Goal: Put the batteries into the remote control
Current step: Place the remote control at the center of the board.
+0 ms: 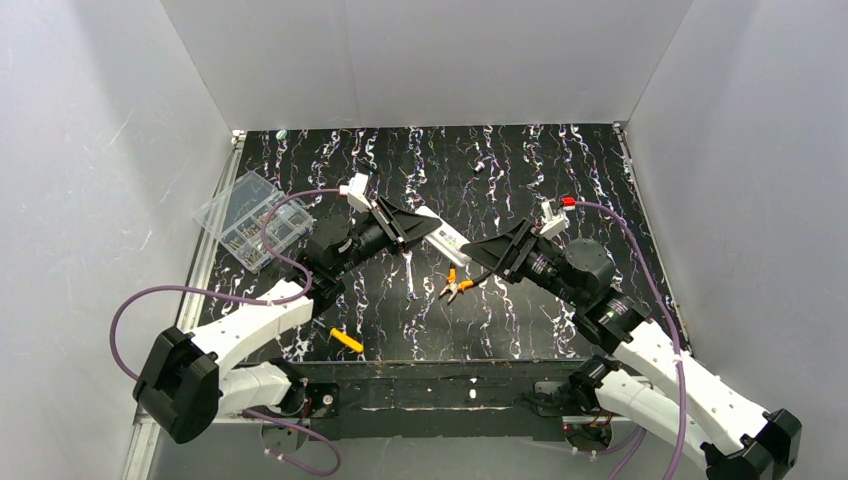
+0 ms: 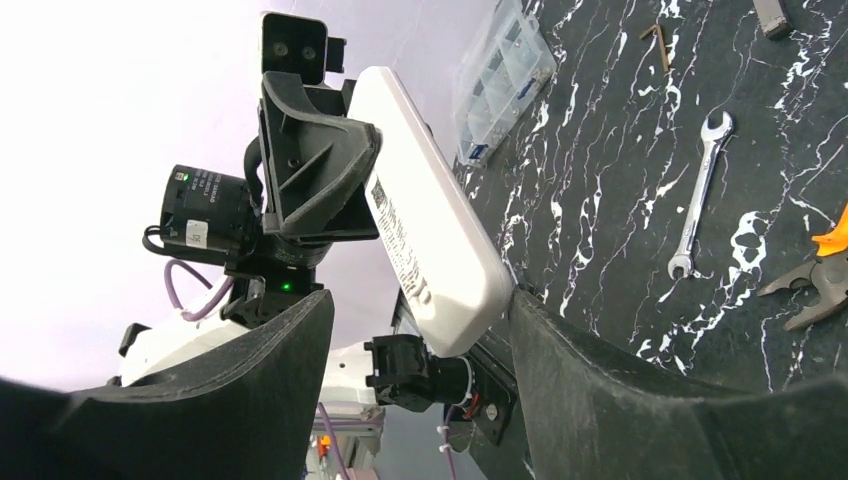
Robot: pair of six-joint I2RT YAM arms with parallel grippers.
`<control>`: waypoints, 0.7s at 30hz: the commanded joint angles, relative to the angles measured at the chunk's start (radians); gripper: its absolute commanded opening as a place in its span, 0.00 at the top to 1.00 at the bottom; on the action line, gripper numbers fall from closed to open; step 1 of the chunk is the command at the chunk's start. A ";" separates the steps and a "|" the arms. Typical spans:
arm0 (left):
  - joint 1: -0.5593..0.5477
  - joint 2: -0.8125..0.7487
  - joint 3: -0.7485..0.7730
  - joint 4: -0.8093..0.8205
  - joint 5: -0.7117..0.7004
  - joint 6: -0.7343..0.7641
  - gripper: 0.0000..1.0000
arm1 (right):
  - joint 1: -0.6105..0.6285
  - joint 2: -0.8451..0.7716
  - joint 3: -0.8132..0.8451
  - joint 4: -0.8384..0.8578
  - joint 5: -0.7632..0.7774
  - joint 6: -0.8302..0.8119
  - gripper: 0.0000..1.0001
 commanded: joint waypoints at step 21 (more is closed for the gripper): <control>-0.004 -0.017 0.063 0.127 0.007 -0.031 1.00 | -0.013 0.178 -0.040 0.426 -0.062 0.170 0.43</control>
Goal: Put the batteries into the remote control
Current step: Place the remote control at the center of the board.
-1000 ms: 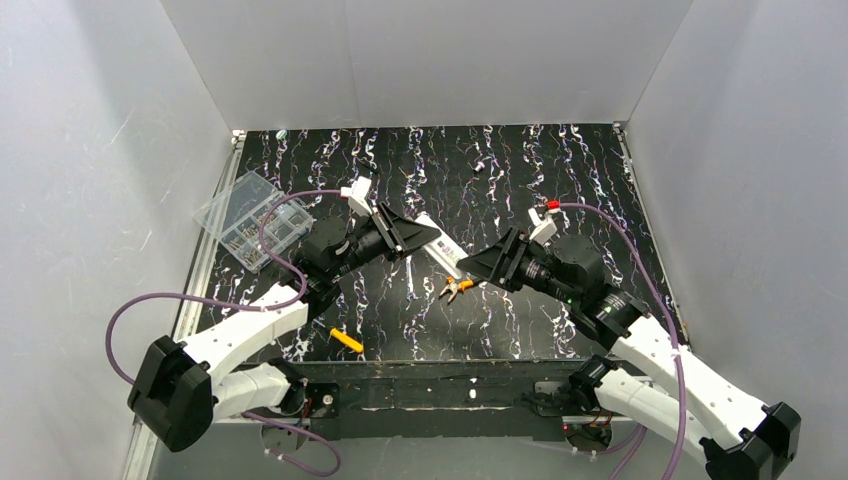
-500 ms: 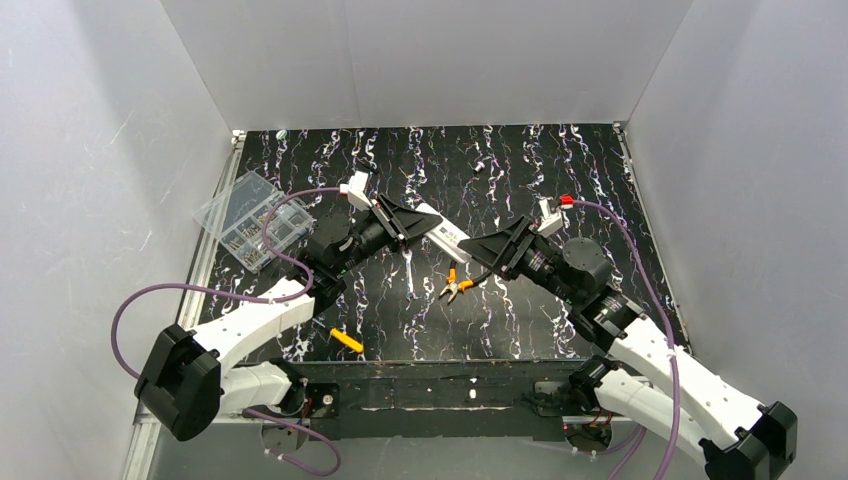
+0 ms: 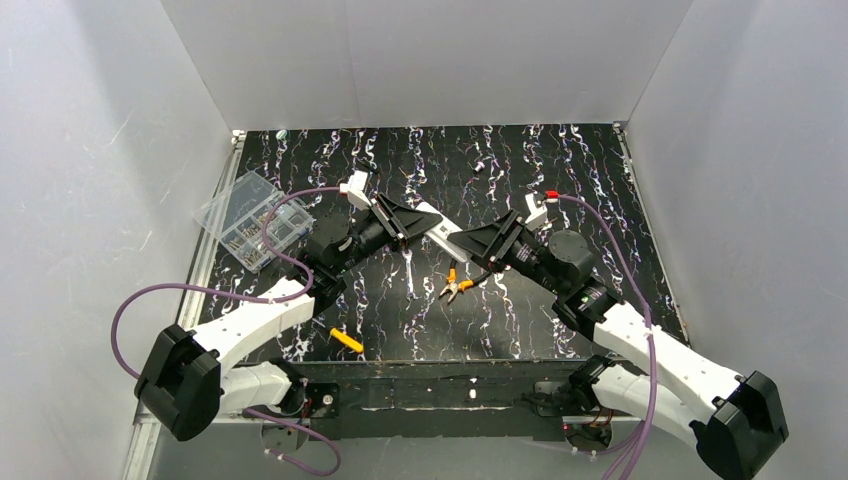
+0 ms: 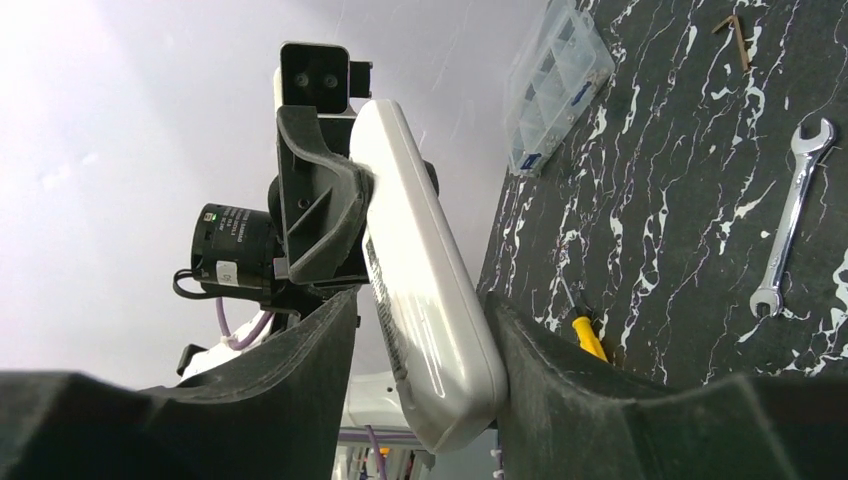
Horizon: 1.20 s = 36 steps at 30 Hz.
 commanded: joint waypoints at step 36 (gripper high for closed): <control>0.008 -0.259 0.092 -0.694 0.033 0.344 0.02 | -0.033 -0.017 0.437 -0.819 0.451 -0.561 0.99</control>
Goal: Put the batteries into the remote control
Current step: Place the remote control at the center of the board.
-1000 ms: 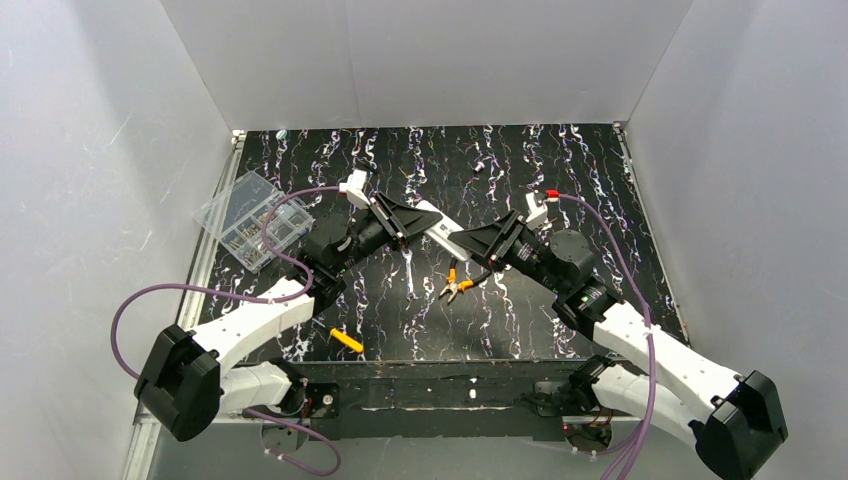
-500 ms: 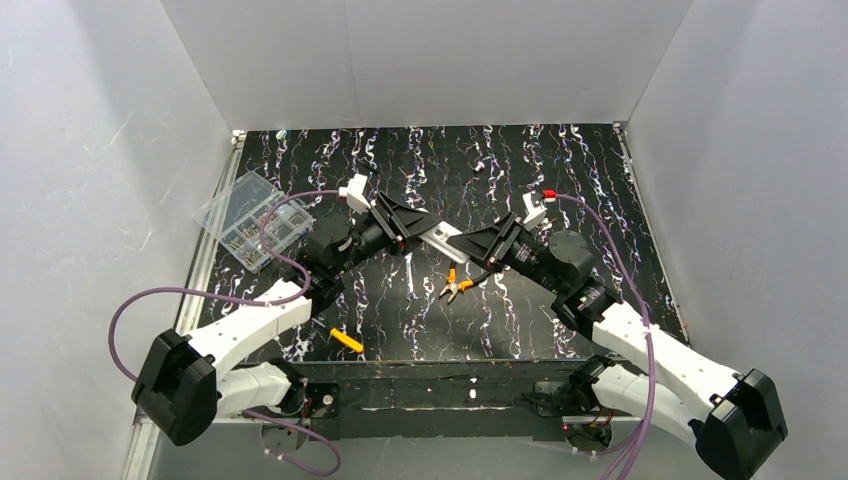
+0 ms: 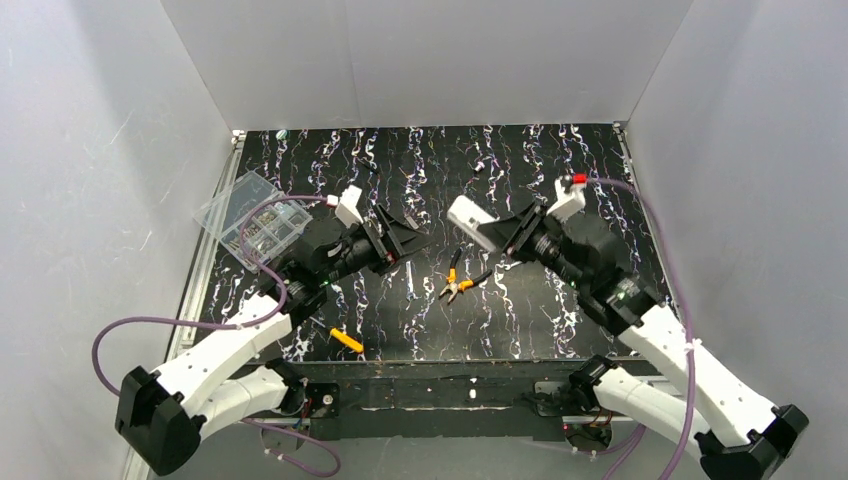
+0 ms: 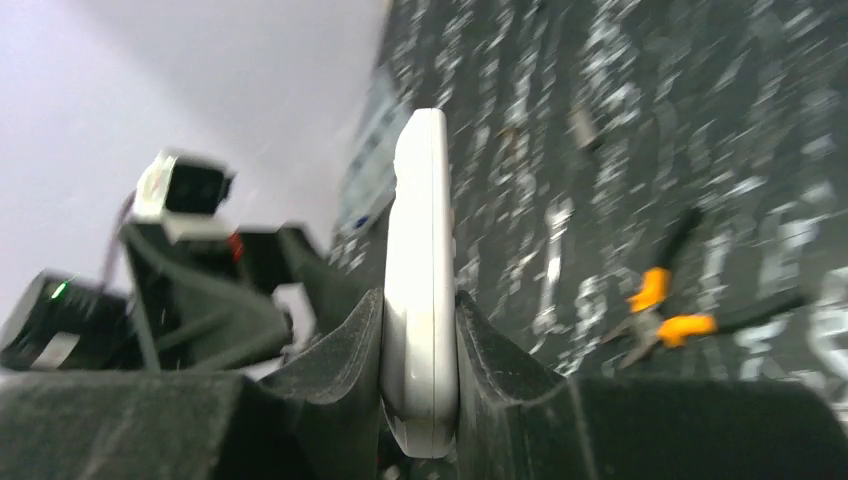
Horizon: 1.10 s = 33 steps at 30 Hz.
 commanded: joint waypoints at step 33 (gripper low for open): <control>0.031 -0.071 0.268 -1.121 -0.004 0.443 0.02 | 0.038 1.205 0.888 -0.964 0.845 -0.745 0.99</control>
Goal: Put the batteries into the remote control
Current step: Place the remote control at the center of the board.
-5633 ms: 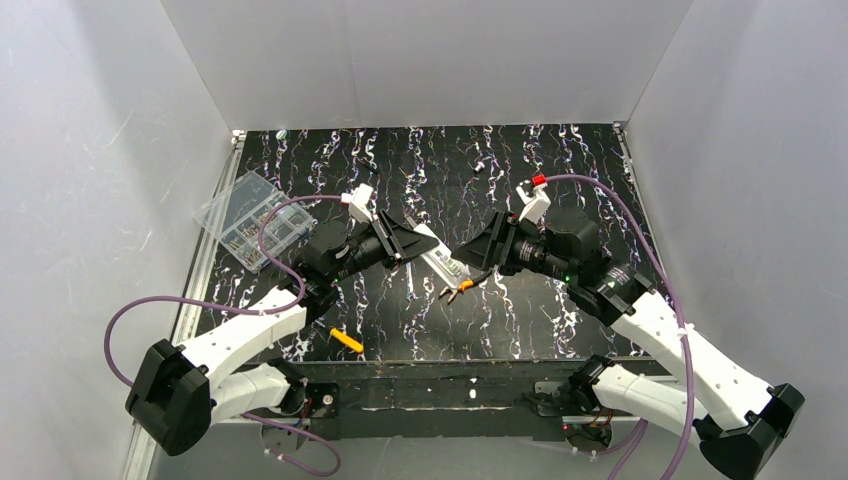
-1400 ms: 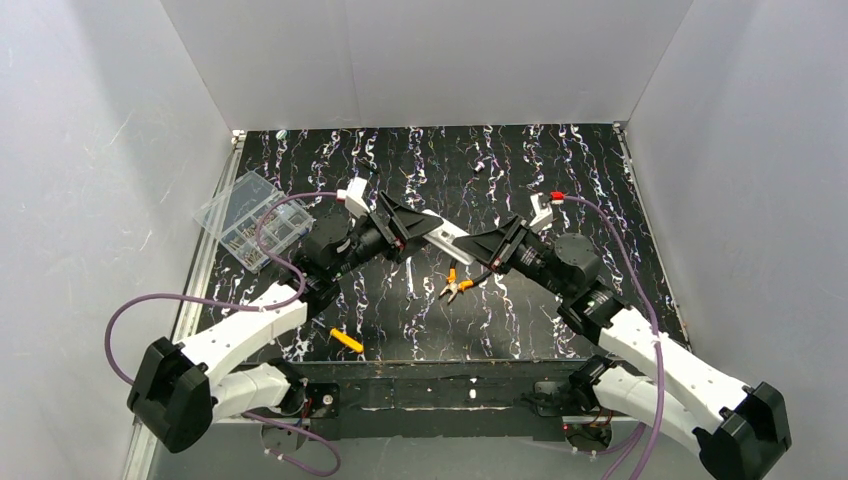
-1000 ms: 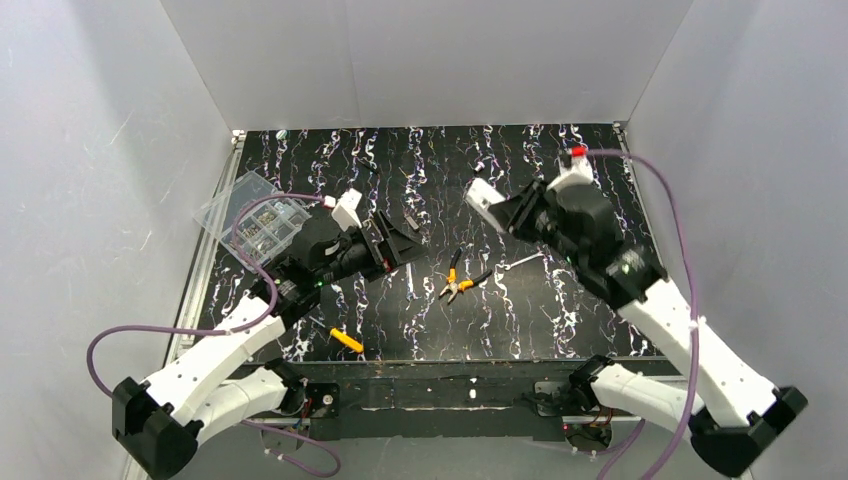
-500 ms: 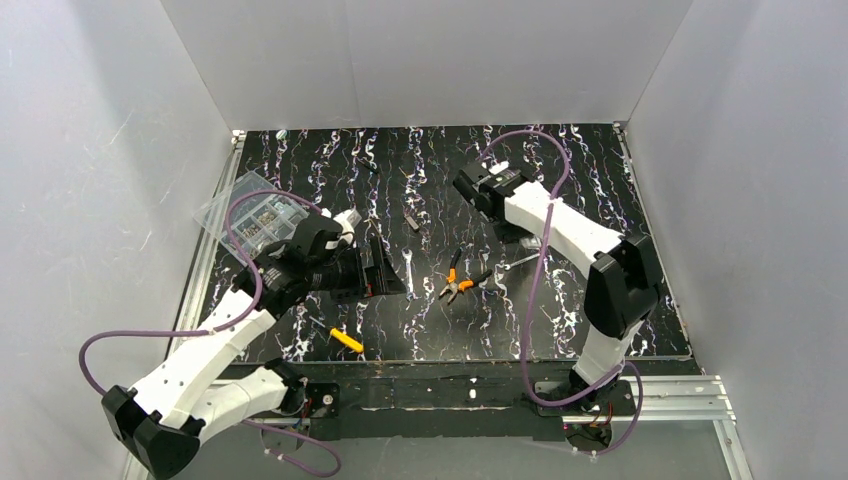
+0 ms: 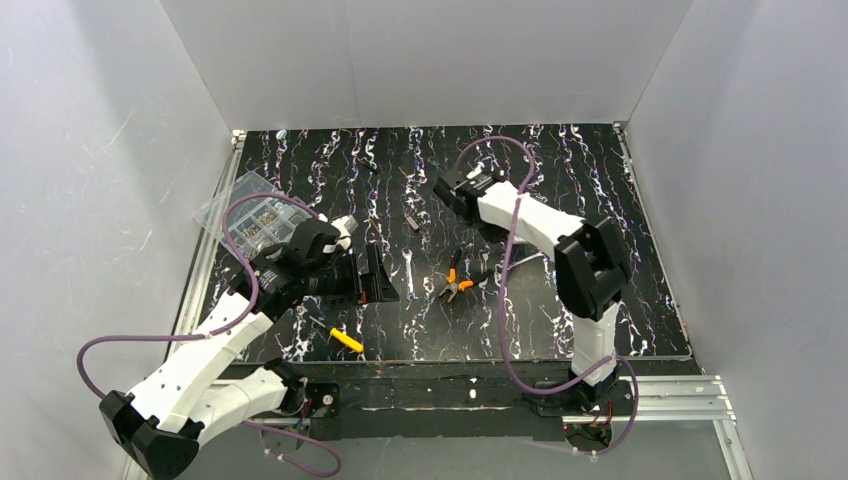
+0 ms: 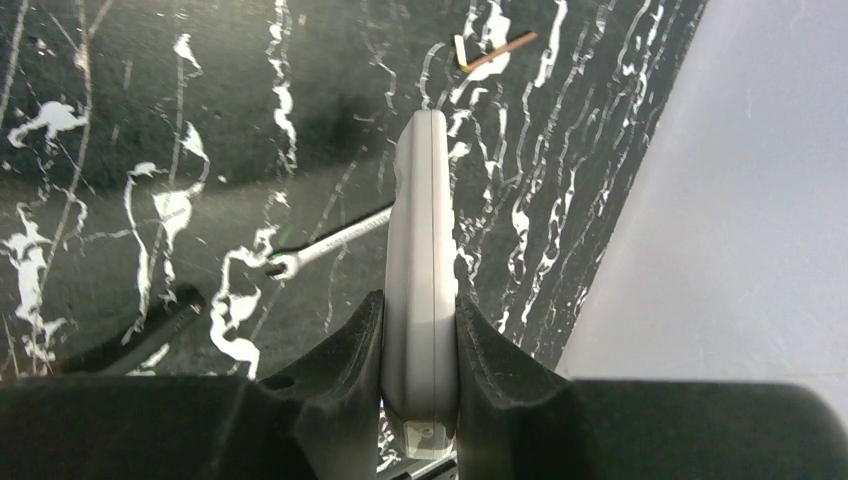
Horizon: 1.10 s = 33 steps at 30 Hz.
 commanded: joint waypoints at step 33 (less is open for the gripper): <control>0.006 0.014 -0.028 -0.104 0.027 0.019 0.02 | 0.113 0.057 -0.098 0.294 -0.129 0.050 0.27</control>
